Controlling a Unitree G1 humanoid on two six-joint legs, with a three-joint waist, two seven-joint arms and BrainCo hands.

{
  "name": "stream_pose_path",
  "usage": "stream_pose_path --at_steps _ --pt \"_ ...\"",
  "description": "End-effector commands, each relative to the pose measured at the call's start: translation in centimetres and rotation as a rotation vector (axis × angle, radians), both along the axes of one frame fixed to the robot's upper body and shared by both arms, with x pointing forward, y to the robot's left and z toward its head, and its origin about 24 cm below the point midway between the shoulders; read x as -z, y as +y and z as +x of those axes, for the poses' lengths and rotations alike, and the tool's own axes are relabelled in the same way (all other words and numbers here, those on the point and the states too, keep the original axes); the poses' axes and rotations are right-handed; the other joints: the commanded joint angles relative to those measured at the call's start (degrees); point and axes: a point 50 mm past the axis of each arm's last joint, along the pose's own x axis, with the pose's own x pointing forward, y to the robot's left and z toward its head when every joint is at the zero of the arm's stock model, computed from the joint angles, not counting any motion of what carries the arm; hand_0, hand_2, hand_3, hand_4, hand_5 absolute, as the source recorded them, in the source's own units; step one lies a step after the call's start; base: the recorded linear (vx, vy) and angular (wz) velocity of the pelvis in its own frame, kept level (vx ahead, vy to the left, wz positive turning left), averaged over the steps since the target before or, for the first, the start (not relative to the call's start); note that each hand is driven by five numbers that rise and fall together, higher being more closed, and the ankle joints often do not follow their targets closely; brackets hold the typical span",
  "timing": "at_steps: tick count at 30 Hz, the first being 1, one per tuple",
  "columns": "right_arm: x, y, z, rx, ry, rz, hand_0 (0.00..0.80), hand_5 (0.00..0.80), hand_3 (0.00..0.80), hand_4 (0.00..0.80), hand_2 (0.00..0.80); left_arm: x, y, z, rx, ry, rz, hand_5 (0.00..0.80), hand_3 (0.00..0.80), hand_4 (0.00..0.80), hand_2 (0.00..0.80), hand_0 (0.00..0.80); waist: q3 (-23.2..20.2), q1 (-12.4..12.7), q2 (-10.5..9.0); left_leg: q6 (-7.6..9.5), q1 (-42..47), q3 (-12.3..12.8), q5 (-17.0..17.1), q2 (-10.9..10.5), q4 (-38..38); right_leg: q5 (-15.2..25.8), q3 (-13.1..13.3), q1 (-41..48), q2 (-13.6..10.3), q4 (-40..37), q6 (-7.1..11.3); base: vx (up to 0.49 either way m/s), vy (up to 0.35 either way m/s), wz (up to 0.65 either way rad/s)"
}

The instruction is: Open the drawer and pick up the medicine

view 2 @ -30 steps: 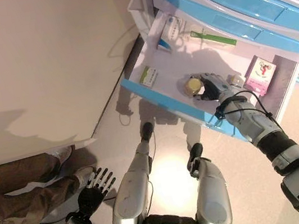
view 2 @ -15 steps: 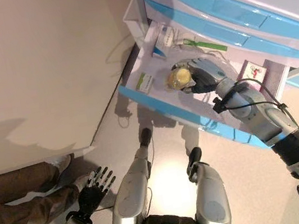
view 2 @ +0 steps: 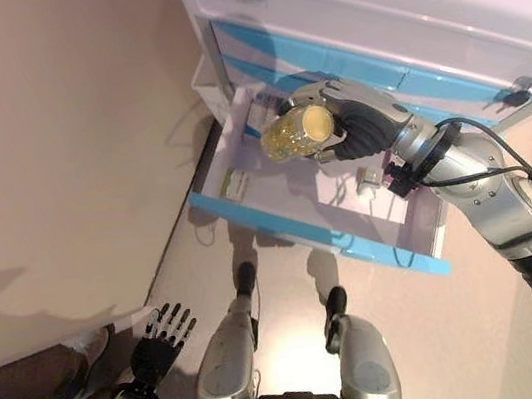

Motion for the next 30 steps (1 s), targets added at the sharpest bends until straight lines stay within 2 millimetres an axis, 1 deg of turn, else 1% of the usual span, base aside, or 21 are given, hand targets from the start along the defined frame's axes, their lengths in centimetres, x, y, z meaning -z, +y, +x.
stream_pose_path --at_steps 1,5,9,15,20,23,25,30 --pt "-1.8 0.9 -2.1 -0.145 -0.026 0.037 0.8 0.8 0.8 0.8 0.8 1.4 0.4 -4.0 -0.02 0.121 0.014 0.0 0.0 0.0 0.0 0.0 -5.71 -0.51 -0.65 0.78 1.39 0.87 -7.06 0.18 1.02 3.45 0.38 0.36 0.75 -3.48 1.06 0.07 -0.004 -0.09" --pt "-2.9 0.7 -2.3 -0.189 0.018 0.083 0.8 0.8 0.8 0.8 0.8 1.8 0.4 -4.8 -0.03 0.147 0.015 0.0 0.0 0.0 0.0 0.0 -7.8 -0.42 -1.03 0.4 2.36 1.2 -7.25 0.46 0.41 3.53 0.6 1.46 0.58 -4.41 1.36 0.077 0.002 -0.08" --pt "-4.1 0.4 -2.1 -0.21 0.049 0.142 0.8 0.8 0.8 0.8 0.8 2.1 0.4 -5.6 -0.039 0.175 0.016 0.0 0.0 0.0 0.0 0.0 -9.68 -0.21 -1.39 0.11 3.08 1.48 -7.59 0.71 0.29 3.52 0.61 2.41 0.32 -5.07 1.55 0.089 0.009 -0.09" --pt "-6.1 -1.0 -0.5 -0.173 0.091 0.299 0.8 0.8 0.8 0.8 0.8 2.4 0.6 -6.6 -0.039 0.222 0.021 0.0 0.0 0.0 0.0 0.0 -11.94 0.39 -1.69 -0.03 4.25 1.36 -8.35 0.9 0.6 3.2 0.63 3.95 0.05 -5.65 1.53 0.085 0.006 -0.03" --pt "-7.3 -2.5 1.2 -0.088 0.111 0.441 0.8 0.8 0.8 0.8 0.8 2.5 0.7 -7.1 -0.037 0.253 0.025 0.0 0.0 0.0 0.0 0.0 -13.38 0.9 -1.87 -0.12 5.11 1.23 -8.78 0.87 0.64 3.26 0.47 5.02 -0.18 -6.35 1.67 0.067 0.007 0.0" --pt "-7.7 -3.4 2.1 -0.032 0.118 0.51 0.8 0.8 0.8 0.8 0.8 2.6 0.7 -7.3 -0.031 0.267 0.024 0.0 0.0 0.0 0.0 0.0 -14.09 1.08 -1.82 -0.11 5.5 1.23 -8.88 0.84 0.61 3.3 0.39 5.49 -0.36 -6.66 1.73 0.046 0.018 0.0" --pt "-8.0 -4.2 2.9 0.029 0.11 0.557 0.8 0.8 0.8 0.8 0.8 2.6 0.6 -7.5 -0.03 0.278 0.022 0.0 0.0 0.0 0.0 0.0 -14.64 1.33 -1.76 -0.11 5.92 1.18 -8.97 0.77 0.44 3.35 0.34 5.96 -0.5 -7.01 1.81 0.041 0.027 -0.01" --pt "-9.3 -5.8 4.2 0.196 0.046 0.601 0.8 0.8 0.8 0.8 0.8 2.7 0.7 -7.7 -0.032 0.297 0.023 0.0 0.0 0.0 0.0 0.0 -15.71 1.58 -1.75 -0.2 6.78 1.35 -8.92 0.67 -0.18 3.58 0.07 6.86 -0.77 -7.85 2.06 0.011 0.011 -0.01"
